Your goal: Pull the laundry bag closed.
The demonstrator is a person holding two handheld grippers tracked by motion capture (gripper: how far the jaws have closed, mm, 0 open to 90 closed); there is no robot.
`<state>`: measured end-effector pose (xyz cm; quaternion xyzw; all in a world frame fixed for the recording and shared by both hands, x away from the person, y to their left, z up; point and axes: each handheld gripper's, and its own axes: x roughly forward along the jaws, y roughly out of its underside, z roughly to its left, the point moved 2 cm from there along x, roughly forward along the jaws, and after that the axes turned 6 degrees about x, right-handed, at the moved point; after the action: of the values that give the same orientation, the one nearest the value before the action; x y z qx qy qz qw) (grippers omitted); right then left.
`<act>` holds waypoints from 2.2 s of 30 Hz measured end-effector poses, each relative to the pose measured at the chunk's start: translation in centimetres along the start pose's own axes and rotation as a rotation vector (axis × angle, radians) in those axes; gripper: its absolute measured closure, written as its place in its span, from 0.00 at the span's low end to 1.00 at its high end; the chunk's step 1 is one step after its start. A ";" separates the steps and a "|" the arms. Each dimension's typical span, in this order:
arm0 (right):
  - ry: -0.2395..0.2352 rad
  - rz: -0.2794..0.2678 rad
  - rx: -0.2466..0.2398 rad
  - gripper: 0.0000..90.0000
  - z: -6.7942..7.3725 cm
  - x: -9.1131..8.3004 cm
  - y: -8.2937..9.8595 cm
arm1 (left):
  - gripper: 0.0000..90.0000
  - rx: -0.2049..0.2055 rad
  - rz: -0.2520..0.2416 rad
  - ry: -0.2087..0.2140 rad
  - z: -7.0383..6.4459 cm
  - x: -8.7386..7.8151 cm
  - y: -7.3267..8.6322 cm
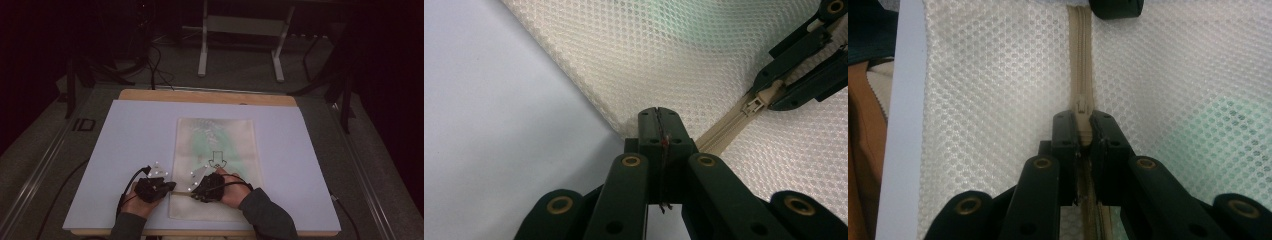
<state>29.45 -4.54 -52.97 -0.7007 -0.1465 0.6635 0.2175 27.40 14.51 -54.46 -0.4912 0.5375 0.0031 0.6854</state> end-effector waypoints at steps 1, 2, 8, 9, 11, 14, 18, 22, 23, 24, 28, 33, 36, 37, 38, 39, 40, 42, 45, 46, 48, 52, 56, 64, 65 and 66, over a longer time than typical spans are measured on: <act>0.000 0.001 0.002 0.92 0.0 0.0 0.0 | 1.00 0.000 0.000 0.000 0.0 0.0 0.0; 0.000 0.001 0.002 0.92 0.0 0.0 0.0 | 1.00 0.000 0.000 0.000 0.0 0.0 0.0; 0.005 0.010 -0.003 0.92 0.0 -0.3 0.3 | 1.00 0.001 0.001 -0.001 0.0 0.0 0.0; 0.004 0.010 -0.001 0.92 0.0 -0.3 0.4 | 1.00 0.001 0.001 -0.002 0.0 0.0 0.0; 0.004 0.011 -0.002 0.92 0.0 -0.4 0.4 | 1.00 0.000 0.001 -0.002 0.0 0.0 0.0; 0.005 0.010 -0.003 0.92 0.0 -0.5 0.6 | 1.00 -0.001 0.000 -0.001 0.0 0.0 0.0; 0.005 0.014 -0.002 0.92 0.0 -0.6 0.7 | 1.00 0.000 0.001 -0.001 0.0 0.0 0.0; 0.005 0.016 -0.002 0.92 0.0 -0.7 0.8 | 1.00 -0.001 0.000 -0.001 0.0 0.0 0.0; 0.005 0.017 -0.003 0.92 0.0 -0.7 0.9 | 1.00 0.000 0.001 -0.001 0.0 0.0 0.0; 0.006 0.014 -0.002 0.92 0.0 -0.7 0.9 | 1.00 0.000 0.001 -0.001 0.0 0.0 0.0; 0.004 0.013 0.002 0.92 0.0 -0.8 1.1 | 1.00 0.000 0.001 -0.002 0.0 0.0 0.0; 0.003 0.017 0.000 0.92 -0.1 -0.9 1.2 | 1.00 0.000 0.001 -0.002 0.0 0.0 0.0; 0.003 0.019 0.001 0.92 -0.1 -1.1 1.3 | 1.00 0.002 0.003 -0.002 0.0 0.0 0.0; 0.003 0.022 0.002 0.92 0.0 -1.1 1.4 | 1.00 0.002 0.003 -0.001 0.0 0.0 0.0; 0.003 0.022 0.002 0.92 0.0 -1.1 1.4 | 1.00 0.002 0.003 -0.001 0.0 0.0 0.0; 0.003 0.024 0.000 0.92 -0.1 -1.1 1.4 | 1.00 0.002 0.003 -0.001 0.0 0.0 0.0; 0.004 0.025 -0.003 0.92 -0.1 -1.2 1.4 | 1.00 0.002 0.004 -0.002 0.0 0.0 0.0; 0.004 0.028 0.002 0.92 -0.1 -1.3 1.5 | 1.00 0.002 0.004 -0.002 0.0 0.0 0.0; 0.002 0.028 -0.001 0.92 -0.1 -1.3 1.6 | 1.00 0.002 0.004 -0.002 0.0 0.0 0.0; 0.002 0.029 -0.001 0.92 -0.1 -1.4 1.7 | 1.00 0.002 0.004 -0.002 0.0 0.0 0.0; 0.003 0.029 0.000 0.92 -0.1 -1.4 1.7 | 1.00 0.002 0.004 -0.002 0.0 0.0 0.0; 0.004 0.035 -0.001 0.92 -0.1 -1.5 1.7 | 1.00 0.002 0.004 -0.003 0.0 0.0 0.0; 0.002 0.037 -0.001 0.92 -0.1 -1.6 1.9 | 1.00 0.003 0.005 -0.003 0.0 0.0 0.0; 0.003 0.042 -0.001 0.92 -0.2 -1.9 2.2 | 1.00 0.003 0.006 -0.003 0.0 0.0 0.0; 0.004 0.044 -0.001 0.92 -0.2 -2.0 2.2 | 1.00 0.003 0.007 -0.003 0.0 0.0 0.0; 0.003 0.045 0.001 0.92 -0.2 -2.0 2.3 | 1.00 0.004 0.008 -0.003 0.0 0.0 0.0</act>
<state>29.32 -7.51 -52.37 -0.7048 -0.1301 0.6671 0.2031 27.39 14.48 -54.42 -0.4877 0.5383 0.0053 0.6873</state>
